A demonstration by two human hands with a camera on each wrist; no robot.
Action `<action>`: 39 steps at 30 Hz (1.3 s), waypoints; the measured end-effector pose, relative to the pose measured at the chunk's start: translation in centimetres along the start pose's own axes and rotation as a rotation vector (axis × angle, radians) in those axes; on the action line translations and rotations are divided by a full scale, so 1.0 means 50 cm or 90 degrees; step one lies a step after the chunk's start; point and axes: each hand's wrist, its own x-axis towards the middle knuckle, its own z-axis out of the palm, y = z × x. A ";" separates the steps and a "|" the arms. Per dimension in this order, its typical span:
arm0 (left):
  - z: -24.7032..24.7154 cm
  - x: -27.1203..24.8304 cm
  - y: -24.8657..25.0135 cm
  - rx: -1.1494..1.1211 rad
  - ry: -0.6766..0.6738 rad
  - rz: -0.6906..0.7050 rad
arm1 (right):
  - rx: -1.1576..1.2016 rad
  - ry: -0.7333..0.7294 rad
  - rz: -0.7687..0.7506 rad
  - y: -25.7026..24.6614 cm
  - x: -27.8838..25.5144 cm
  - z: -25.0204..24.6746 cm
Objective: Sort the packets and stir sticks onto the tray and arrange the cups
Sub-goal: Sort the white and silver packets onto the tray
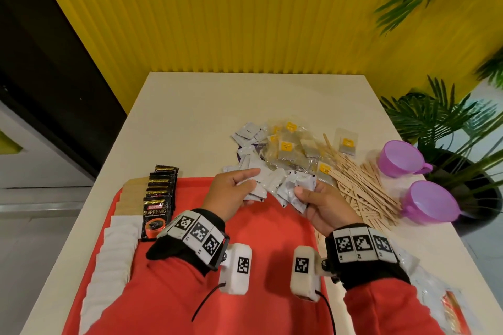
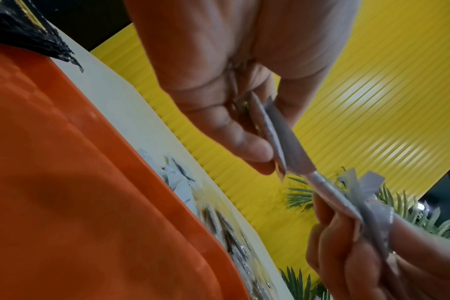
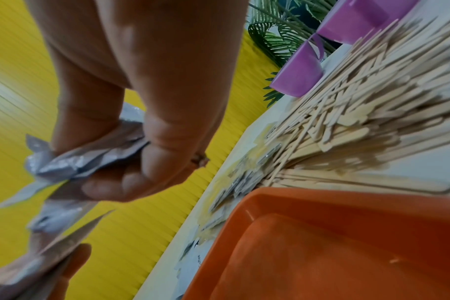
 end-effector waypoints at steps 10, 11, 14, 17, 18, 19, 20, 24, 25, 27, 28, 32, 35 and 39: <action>0.014 -0.008 -0.005 0.043 -0.053 0.047 | -0.009 0.011 0.039 -0.005 -0.013 0.001; 0.013 -0.006 -0.005 0.075 -0.067 0.049 | -0.028 0.003 0.048 -0.005 -0.015 0.006; 0.012 -0.007 0.001 0.127 -0.088 0.042 | -0.073 0.011 0.056 -0.004 -0.018 0.008; 0.008 -0.006 0.004 0.111 -0.116 0.040 | -0.073 0.061 0.040 -0.011 -0.022 -0.003; 0.006 -0.005 0.005 0.112 -0.135 0.037 | -0.061 0.078 0.036 -0.013 -0.023 -0.008; 0.003 -0.005 0.007 0.130 -0.154 0.038 | -0.043 0.093 0.033 -0.015 -0.024 -0.011; 0.001 -0.004 0.009 0.163 -0.166 0.038 | -0.026 0.104 0.032 -0.016 -0.023 -0.016; -0.001 -0.003 0.004 0.186 -0.113 0.038 | 0.006 0.117 0.043 -0.013 -0.024 -0.009; 0.000 -0.002 0.000 0.163 -0.085 0.036 | 0.005 0.117 0.048 -0.012 -0.023 -0.004; 0.001 0.003 -0.005 0.129 -0.063 0.031 | 0.008 0.119 0.055 -0.006 -0.021 0.006; 0.001 0.006 -0.007 0.113 -0.074 0.031 | 0.014 0.124 0.057 -0.003 -0.019 0.011; 0.004 0.007 -0.013 0.009 -0.119 0.022 | 0.045 0.147 0.053 0.012 -0.009 0.024; 0.006 0.007 -0.012 -0.020 -0.116 0.023 | 0.045 0.134 0.052 0.018 -0.004 0.034; 0.003 0.012 -0.010 -0.042 0.007 -0.007 | 0.024 0.116 0.049 0.024 -0.003 0.037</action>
